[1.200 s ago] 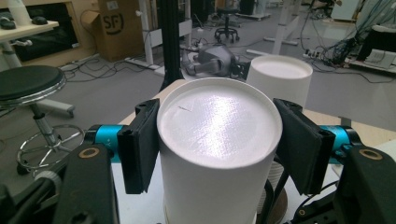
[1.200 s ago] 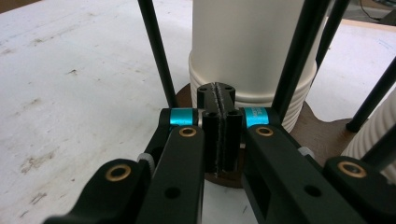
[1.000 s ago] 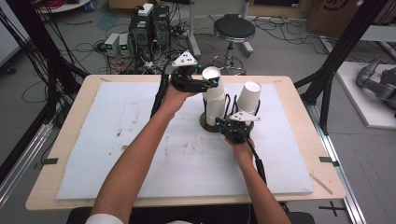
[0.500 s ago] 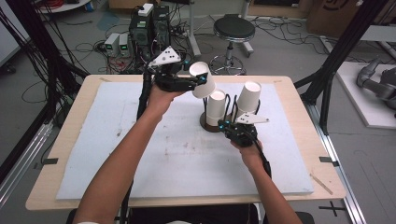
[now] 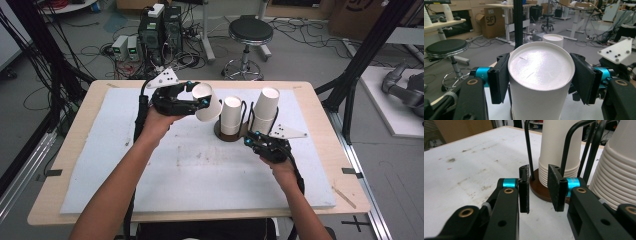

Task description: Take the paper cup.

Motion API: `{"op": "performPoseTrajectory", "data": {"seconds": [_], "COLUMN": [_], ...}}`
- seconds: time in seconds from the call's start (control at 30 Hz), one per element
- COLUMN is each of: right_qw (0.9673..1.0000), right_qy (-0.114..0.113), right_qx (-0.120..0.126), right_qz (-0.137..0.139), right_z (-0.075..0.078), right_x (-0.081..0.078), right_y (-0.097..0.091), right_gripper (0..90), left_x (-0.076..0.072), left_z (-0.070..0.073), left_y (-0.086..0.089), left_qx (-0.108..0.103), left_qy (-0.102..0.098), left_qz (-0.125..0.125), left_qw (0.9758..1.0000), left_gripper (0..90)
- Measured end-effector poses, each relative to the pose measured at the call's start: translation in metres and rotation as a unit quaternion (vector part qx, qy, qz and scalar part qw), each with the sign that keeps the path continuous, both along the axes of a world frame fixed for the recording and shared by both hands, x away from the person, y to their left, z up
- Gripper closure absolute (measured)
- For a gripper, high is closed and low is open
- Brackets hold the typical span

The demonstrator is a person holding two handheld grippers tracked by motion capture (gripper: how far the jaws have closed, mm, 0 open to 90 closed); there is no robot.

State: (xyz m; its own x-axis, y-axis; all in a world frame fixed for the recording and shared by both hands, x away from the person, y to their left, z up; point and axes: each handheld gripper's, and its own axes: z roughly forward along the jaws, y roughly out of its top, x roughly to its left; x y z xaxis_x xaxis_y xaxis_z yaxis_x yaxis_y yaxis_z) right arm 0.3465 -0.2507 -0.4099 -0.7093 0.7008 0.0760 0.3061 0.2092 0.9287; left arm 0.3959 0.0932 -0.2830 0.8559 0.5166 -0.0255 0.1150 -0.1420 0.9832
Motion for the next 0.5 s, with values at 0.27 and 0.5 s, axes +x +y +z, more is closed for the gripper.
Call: {"op": "performPoseTrajectory", "data": {"seconds": [0.27,0.5], "right_qw": [0.9999,0.9999], "right_qy": [-0.010,-0.011], "right_qx": [0.009,0.007], "right_qz": [0.004,0.007], "right_z": [0.003,0.002], "right_x": [-0.007,-0.013], "right_y": [-0.017,-0.026], "right_gripper": [51.2,43.3], "left_x": [-0.015,-0.029], "left_z": [-0.010,-0.020], "left_y": [0.007,0.009], "left_qx": [0.001,0.018], "left_qy": [0.002,0.003], "left_qz": [-0.024,-0.028], "left_qw": [0.9997,0.9994], "left_gripper": [36.0,36.0]}}
